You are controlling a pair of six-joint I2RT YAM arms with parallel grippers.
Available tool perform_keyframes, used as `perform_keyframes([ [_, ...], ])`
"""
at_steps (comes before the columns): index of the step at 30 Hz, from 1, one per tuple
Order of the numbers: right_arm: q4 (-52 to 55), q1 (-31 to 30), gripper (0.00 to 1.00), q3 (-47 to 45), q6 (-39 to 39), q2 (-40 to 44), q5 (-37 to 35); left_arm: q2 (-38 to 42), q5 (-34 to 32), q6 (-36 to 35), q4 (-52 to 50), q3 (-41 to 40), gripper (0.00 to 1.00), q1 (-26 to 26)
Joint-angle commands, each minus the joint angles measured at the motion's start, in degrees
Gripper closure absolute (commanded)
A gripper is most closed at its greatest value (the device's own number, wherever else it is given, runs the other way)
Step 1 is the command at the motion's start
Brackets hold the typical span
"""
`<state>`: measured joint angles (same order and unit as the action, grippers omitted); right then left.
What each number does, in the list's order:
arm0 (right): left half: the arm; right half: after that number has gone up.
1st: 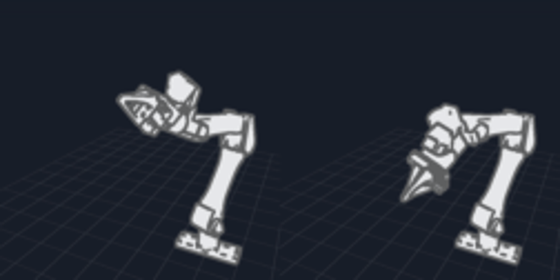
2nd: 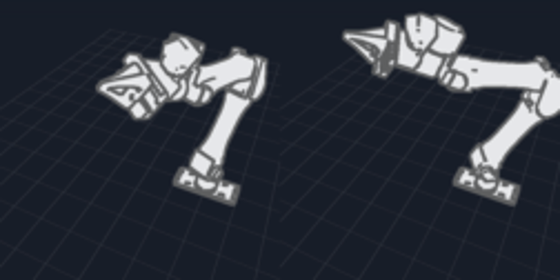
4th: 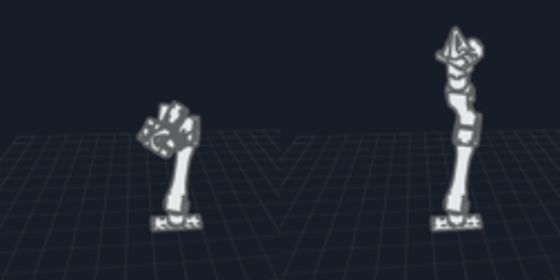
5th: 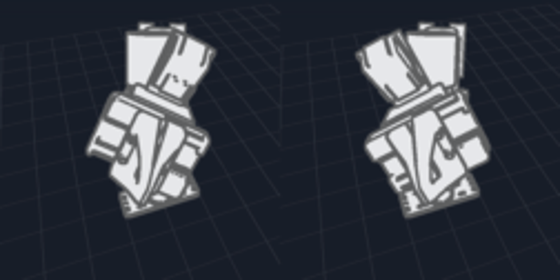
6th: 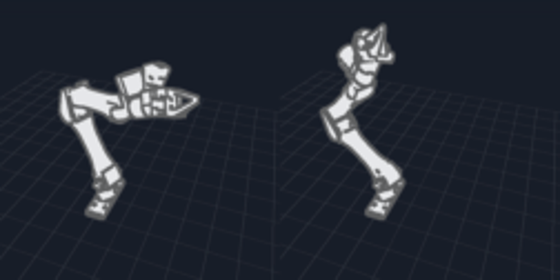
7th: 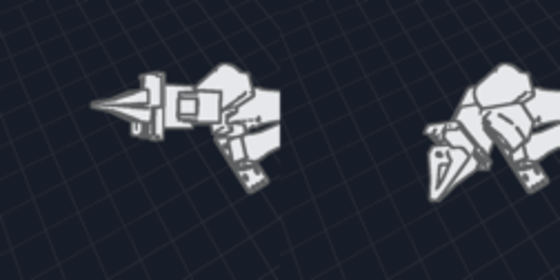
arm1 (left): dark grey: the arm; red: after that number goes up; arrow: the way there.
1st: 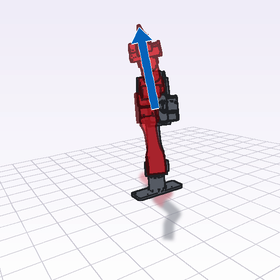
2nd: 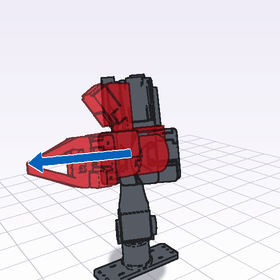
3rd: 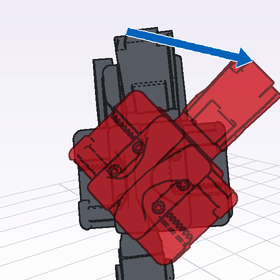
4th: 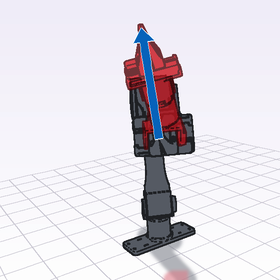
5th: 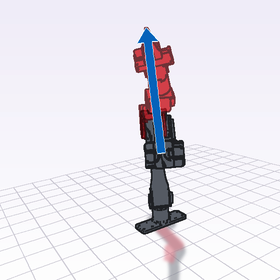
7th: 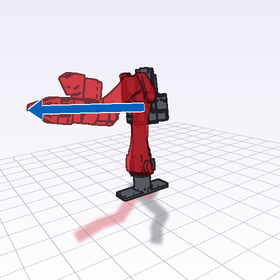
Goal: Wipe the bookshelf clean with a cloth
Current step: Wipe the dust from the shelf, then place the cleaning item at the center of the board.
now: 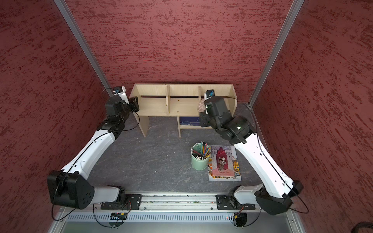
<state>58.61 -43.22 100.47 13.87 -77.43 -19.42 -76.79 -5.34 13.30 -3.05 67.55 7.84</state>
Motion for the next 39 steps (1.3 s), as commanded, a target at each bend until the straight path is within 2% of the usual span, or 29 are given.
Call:
perform_keyframes([
  [1,-6.1,-10.4,1.00,-1.4,1.0,-4.8,-1.0,3.0,0.8,5.4,-3.2,-0.2,0.31,0.1],
  [3,-10.8,-14.3,1.00,-3.7,4.3,-6.9,-0.5,4.8,-0.4,5.0,-5.0,0.6,0.02,0.1],
  [6,-20.9,-16.9,1.00,-12.6,11.3,-9.0,3.8,7.7,-3.5,4.9,-9.3,1.1,0.00,0.0],
  [9,-26.7,-19.1,1.00,-17.7,13.7,-12.8,4.7,11.2,-6.0,4.3,-12.2,-0.1,0.00,-0.1],
  [17,-27.5,-19.3,0.99,-19.7,17.7,-25.0,3.2,20.7,-7.8,4.4,-17.5,-8.9,0.00,0.2],
  [18,-27.1,-19.4,0.90,-19.8,17.8,-24.9,3.2,21.6,-7.4,4.8,-18.2,-10.1,0.00,0.4],
  [20,-26.8,-19.4,0.64,-20.9,17.6,-22.8,1.9,23.5,-7.7,5.3,-19.0,-13.1,0.00,1.2],
  [22,-26.4,-19.4,0.07,-22.2,16.4,-19.3,-0.3,25.7,-8.7,5.9,-18.8,-16.1,0.00,1.5],
  [23,-26.2,-19.4,0.02,-22.5,15.5,-17.1,-1.3,26.6,-9.5,6.1,-18.6,-17.2,0.00,1.6],
  [27,-23.1,-19.0,0.02,-23.1,12.7,-7.8,-7.7,27.0,-15.8,5.5,-15.1,-20.8,0.00,1.4],
  [30,-21.3,-16.3,0.02,-24.8,12.4,-0.6,-13.4,22.0,-19.2,4.4,-9.0,-23.4,0.00,0.4],
  [33,-19.0,-11.6,0.02,-28.2,16.2,5.4,-25.1,16.3,-22.5,3.2,-5.7,-23.6,0.00,-0.7],
  [35,-18.5,-8.3,0.02,-31.1,19.4,8.5,-33.8,12.2,-23.7,3.0,2.2,-26.6,0.00,-2.5],
  [37,-25.2,-7.2,0.02,-38.7,18.3,11.2,-42.4,8.3,-23.5,3.0,11.0,-31.0,0.00,-4.7],
  [39,-42.1,-5.8,0.02,-48.5,8.7,13.7,-51.5,5.6,-22.5,2.9,18.7,-35.4,0.00,-7.0],
])
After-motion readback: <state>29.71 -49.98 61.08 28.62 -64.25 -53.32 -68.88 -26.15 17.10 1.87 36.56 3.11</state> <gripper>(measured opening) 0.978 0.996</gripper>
